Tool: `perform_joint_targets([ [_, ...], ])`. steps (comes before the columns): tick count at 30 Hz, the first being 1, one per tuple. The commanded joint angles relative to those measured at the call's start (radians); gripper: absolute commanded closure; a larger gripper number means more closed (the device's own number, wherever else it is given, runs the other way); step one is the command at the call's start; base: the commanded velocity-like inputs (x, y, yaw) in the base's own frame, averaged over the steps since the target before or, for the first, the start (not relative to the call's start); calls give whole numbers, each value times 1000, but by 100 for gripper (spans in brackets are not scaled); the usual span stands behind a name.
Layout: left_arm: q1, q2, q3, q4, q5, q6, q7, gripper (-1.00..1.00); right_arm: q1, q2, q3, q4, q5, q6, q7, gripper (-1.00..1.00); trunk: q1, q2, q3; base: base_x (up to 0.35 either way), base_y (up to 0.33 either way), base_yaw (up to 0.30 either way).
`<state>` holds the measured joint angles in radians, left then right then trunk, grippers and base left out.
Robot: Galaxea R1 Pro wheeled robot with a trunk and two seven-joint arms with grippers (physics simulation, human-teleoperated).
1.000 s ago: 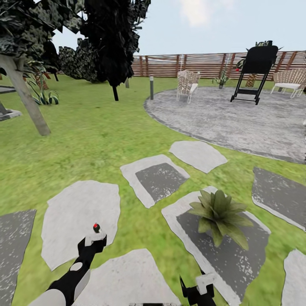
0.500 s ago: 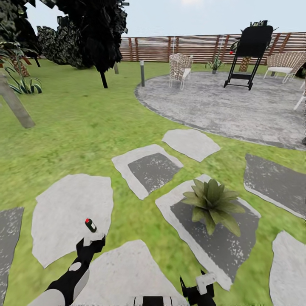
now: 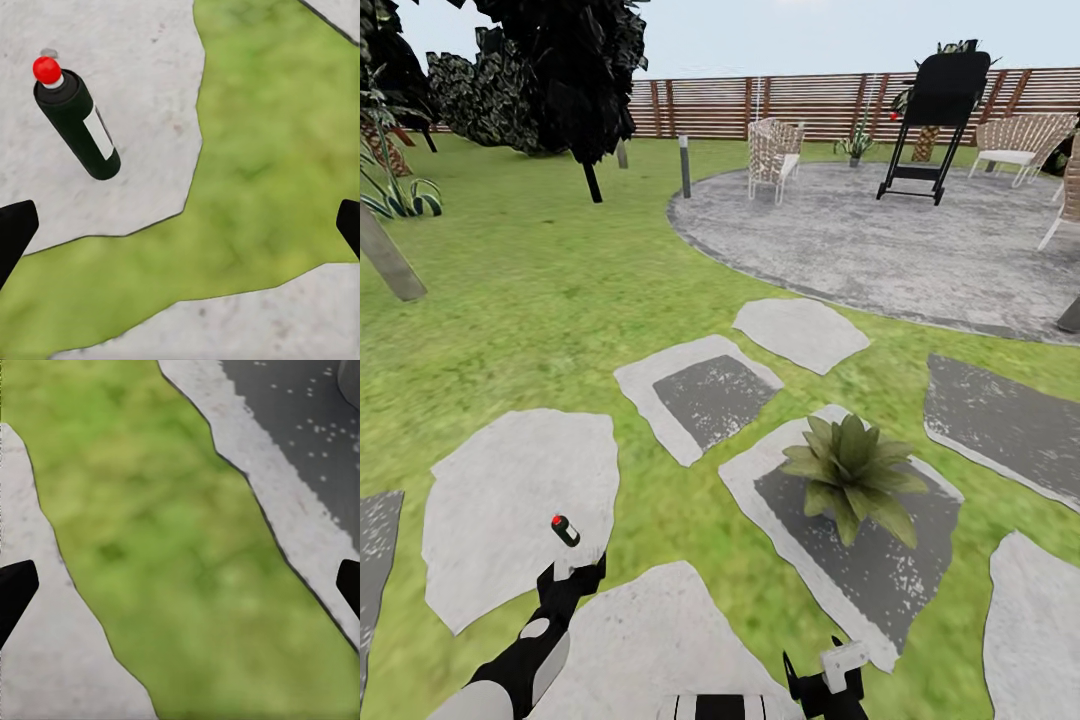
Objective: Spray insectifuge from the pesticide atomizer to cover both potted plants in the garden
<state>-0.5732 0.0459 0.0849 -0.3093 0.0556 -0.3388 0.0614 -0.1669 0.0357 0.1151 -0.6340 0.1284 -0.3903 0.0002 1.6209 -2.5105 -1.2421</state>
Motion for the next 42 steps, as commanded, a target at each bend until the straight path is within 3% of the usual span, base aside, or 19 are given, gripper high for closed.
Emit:
perform_joint_targets([
  [1,0,0,-1,1,6,-3,0,-100,0,1,-2,0,8,-3,0,-100,0,0,-1,0,0,-3],
  [14,0,0,1,0,6,-3,1,-100,0,0,-2,0,8,-4,1,-100,0,0,-1,25,120,1],
  [42,0,-1,0,-3,6,-3,0,-100,0,0,-3,0,8,-3,1,-100,0,0,-2,53,13,31],
])
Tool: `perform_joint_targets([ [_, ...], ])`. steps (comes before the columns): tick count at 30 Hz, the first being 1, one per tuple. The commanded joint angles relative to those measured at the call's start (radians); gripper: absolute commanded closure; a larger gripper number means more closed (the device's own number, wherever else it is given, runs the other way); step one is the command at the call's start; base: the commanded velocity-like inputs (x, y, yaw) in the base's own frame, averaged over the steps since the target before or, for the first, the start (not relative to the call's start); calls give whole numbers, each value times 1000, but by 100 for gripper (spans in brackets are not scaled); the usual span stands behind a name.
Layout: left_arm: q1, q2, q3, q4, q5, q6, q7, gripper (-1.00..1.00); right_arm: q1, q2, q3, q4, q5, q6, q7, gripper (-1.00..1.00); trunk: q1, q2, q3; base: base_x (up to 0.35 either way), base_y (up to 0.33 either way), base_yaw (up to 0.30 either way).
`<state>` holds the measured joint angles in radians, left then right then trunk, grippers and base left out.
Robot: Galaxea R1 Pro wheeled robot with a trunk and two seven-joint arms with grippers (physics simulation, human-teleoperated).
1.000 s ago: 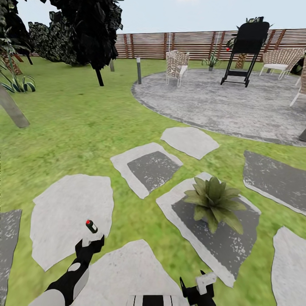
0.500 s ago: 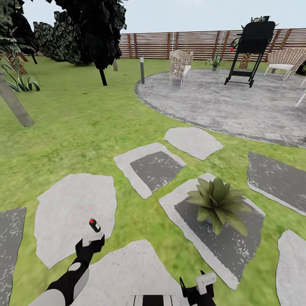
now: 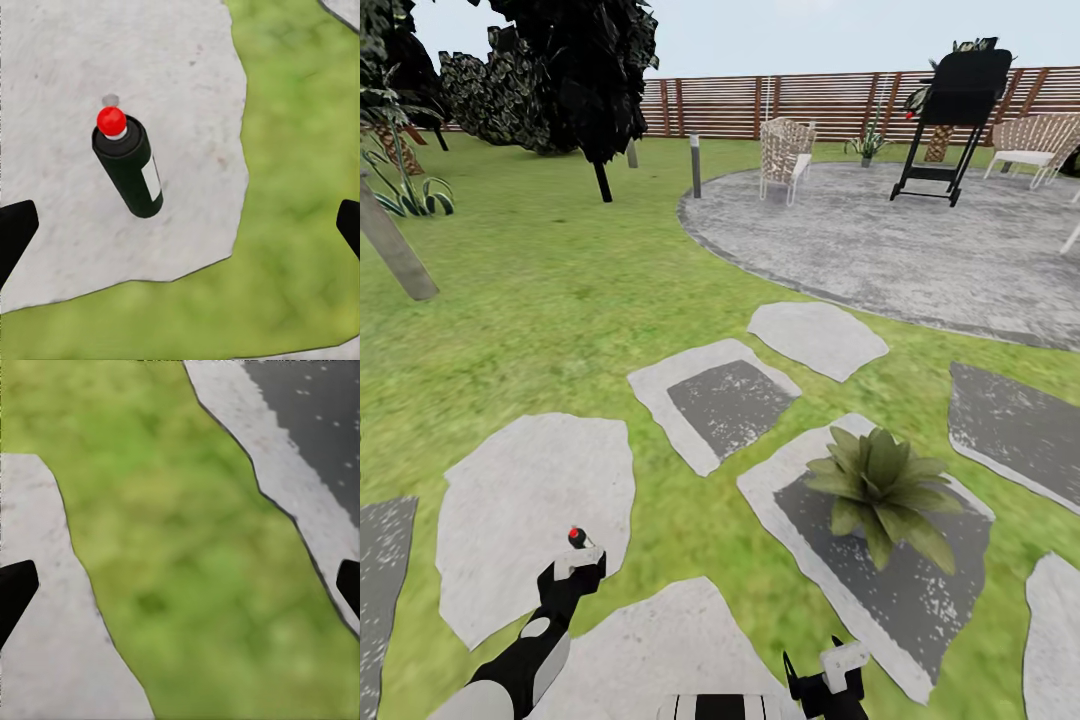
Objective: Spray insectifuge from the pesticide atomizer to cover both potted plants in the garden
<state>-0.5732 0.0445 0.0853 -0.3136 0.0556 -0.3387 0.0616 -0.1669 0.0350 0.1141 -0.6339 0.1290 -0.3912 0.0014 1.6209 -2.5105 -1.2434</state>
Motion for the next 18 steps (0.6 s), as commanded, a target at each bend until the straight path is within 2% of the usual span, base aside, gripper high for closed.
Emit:
perform_joint_targets([
  [1,-1,0,-1,1,6,-3,0,-100,0,0,-2,0,7,-3,0,-100,0,0,-1,7,1,111],
  [8,-1,0,-1,2,6,-3,0,-100,0,0,-1,0,7,-3,0,-100,0,0,-1,2,0,204],
  [15,-1,0,-1,4,6,-3,0,-100,0,0,-2,1,7,-3,0,-100,0,0,-1,10,0,32],
  [18,-1,0,-1,3,6,-3,1,-100,0,0,-2,1,7,-3,0,-100,0,0,-1,183,0,3],
])
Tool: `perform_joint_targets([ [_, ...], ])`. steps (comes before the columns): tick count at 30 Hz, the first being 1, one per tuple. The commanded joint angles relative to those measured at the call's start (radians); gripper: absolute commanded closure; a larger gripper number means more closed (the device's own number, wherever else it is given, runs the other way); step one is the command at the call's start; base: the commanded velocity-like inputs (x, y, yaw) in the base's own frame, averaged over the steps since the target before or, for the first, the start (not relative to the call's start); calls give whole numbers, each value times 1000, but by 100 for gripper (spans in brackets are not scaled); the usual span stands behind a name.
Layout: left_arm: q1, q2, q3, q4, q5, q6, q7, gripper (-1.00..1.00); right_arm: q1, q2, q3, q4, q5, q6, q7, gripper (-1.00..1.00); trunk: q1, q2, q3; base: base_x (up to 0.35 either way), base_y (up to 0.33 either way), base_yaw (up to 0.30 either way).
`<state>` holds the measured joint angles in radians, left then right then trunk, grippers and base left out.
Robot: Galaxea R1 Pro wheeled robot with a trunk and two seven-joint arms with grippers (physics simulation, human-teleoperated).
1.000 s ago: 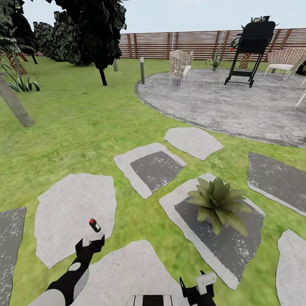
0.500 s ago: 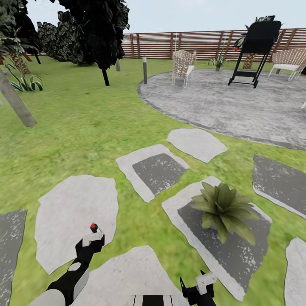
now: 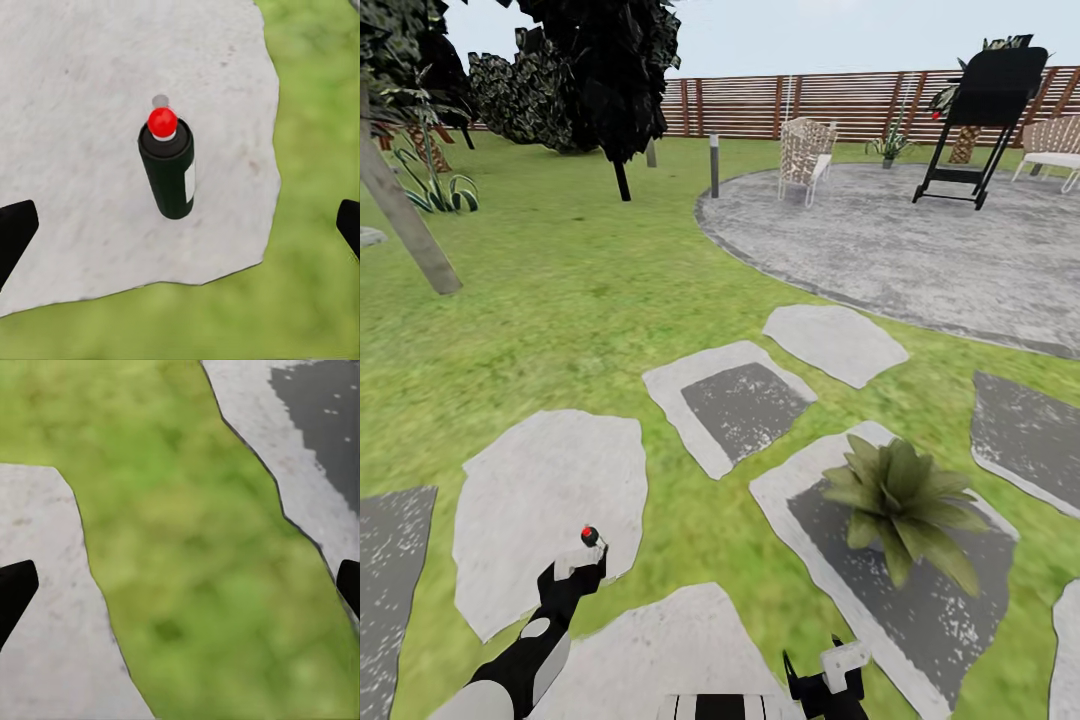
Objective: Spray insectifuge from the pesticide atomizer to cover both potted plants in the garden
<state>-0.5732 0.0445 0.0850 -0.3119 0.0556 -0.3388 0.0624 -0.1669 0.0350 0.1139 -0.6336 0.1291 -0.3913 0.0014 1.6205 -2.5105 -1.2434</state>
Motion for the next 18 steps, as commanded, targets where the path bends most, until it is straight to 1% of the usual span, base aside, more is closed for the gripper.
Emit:
perform_joint_targets([
  [1,0,0,-1,1,6,-3,0,-100,0,0,-2,0,7,-3,0,-100,0,0,-1,196,0,1],
  [4,0,0,-1,1,6,-3,0,-100,0,0,-2,0,7,-3,0,-100,0,0,-1,112,0,0],
  [8,0,0,-1,0,6,-3,0,-100,0,0,-2,0,7,-2,0,-100,0,0,-1,32,0,0],
  [14,0,0,0,0,6,-3,0,-100,0,1,-2,0,7,-3,0,-100,0,0,-1,162,0,0],
  [18,0,1,0,3,6,-3,-1,-100,0,0,-2,0,7,-3,0,-100,0,0,-1,37,0,0],
])
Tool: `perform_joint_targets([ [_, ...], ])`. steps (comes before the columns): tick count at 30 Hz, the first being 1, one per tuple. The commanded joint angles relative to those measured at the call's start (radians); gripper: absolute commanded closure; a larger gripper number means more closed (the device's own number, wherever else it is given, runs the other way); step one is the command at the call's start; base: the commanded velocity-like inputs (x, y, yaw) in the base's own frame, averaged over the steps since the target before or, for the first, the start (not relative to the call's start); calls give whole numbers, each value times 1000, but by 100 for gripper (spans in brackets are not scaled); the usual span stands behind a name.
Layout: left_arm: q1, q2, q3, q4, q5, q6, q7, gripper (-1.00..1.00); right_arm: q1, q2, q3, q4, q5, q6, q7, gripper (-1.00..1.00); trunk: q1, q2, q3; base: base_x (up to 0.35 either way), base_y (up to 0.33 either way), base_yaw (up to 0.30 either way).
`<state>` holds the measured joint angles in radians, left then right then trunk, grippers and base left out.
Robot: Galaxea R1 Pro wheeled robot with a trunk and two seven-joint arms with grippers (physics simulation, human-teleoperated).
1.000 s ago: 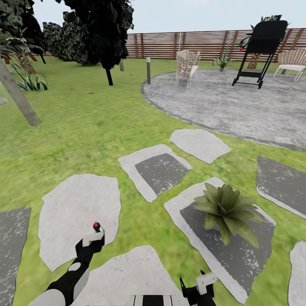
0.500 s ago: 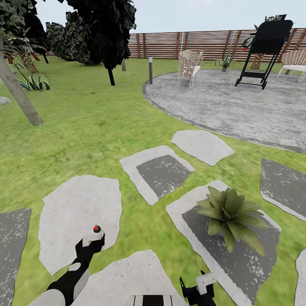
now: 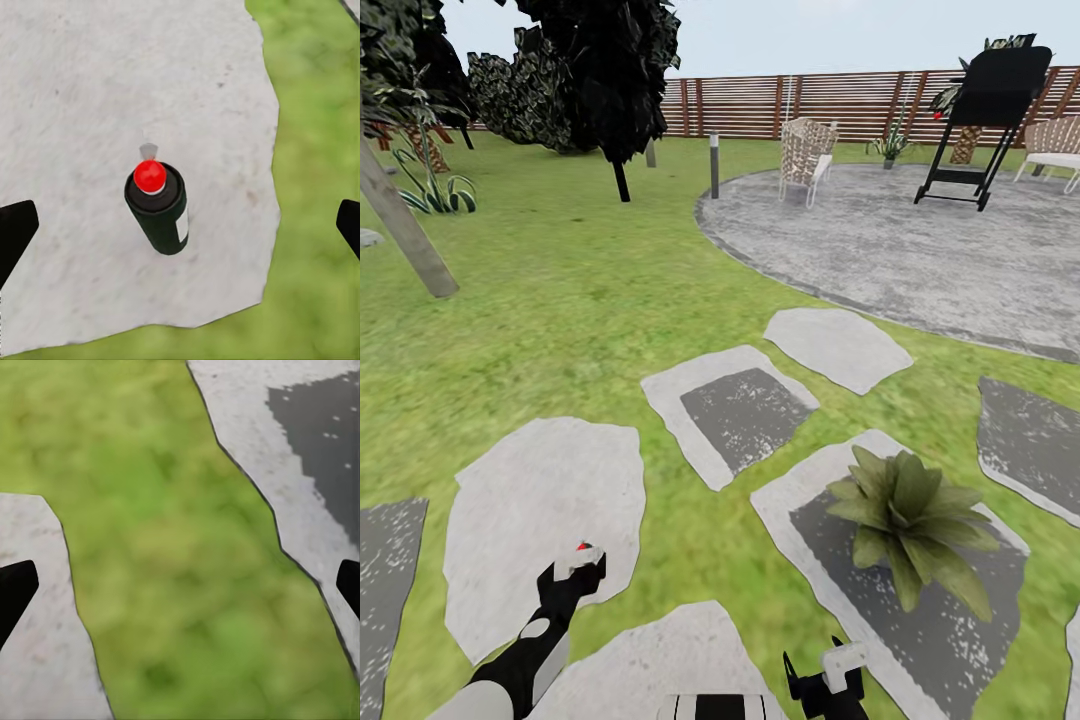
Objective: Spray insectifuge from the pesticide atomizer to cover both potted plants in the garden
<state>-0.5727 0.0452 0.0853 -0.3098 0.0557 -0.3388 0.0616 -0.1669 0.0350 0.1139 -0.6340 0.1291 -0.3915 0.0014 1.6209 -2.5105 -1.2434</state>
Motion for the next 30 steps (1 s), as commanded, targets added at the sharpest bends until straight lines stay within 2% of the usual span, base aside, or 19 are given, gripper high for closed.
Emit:
perform_joint_targets([
  [1,0,0,0,1,6,-3,0,-100,0,0,-2,0,7,-2,0,-100,0,0,-1,11,0,0],
  [5,0,4,1,5,7,-24,0,-100,0,0,-2,0,7,-3,0,-100,0,0,-1,4,0,0],
  [10,0,3,1,10,7,-83,0,-100,0,0,0,0,7,-3,0,-100,2,-1,-23,0,0,0],
  [24,1,2,0,10,7,-89,0,-100,0,0,-1,0,7,-3,0,-100,8,-5,-98,0,0,0],
  [30,1,2,-1,10,7,-89,0,-100,0,1,-1,0,7,-2,0,-100,8,-5,-106,0,0,0],
])
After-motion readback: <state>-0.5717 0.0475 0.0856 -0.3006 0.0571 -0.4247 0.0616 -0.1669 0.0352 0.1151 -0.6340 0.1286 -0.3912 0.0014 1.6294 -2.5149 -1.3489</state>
